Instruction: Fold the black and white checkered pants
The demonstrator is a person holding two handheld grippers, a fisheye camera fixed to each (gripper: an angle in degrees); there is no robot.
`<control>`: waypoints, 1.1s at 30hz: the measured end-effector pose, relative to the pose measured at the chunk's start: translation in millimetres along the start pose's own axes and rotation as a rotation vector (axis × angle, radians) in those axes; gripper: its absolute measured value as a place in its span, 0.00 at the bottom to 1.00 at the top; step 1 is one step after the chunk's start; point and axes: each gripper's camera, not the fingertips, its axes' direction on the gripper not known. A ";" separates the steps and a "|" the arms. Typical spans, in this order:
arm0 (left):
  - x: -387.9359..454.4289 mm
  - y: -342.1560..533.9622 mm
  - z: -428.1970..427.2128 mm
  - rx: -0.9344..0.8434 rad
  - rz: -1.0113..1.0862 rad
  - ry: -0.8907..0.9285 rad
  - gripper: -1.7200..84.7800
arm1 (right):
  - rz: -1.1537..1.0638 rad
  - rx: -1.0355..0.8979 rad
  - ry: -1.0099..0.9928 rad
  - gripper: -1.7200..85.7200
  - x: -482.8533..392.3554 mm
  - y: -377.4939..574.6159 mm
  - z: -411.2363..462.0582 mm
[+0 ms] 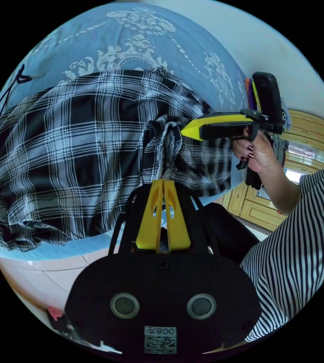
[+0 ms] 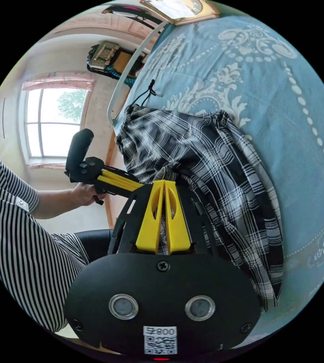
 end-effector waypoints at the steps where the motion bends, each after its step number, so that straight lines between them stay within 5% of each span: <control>1: 1.1 4.0 5.0 0.004 -0.007 0.004 0.02 | -0.007 -0.004 -0.013 0.02 1.2 0.8 0.5; 14: 51.2 57.8 44.6 0.095 -0.004 0.000 0.03 | -0.024 0.012 0.033 0.02 7.6 40.1 -34.8; 25: 168.0 80.7 153.6 -0.025 0.226 0.119 0.09 | 0.413 0.217 0.183 0.06 54.2 197.1 -148.3; 33: 221.2 88.5 205.0 -0.045 0.338 0.016 0.11 | 0.476 0.251 0.258 0.09 60.4 233.4 -168.1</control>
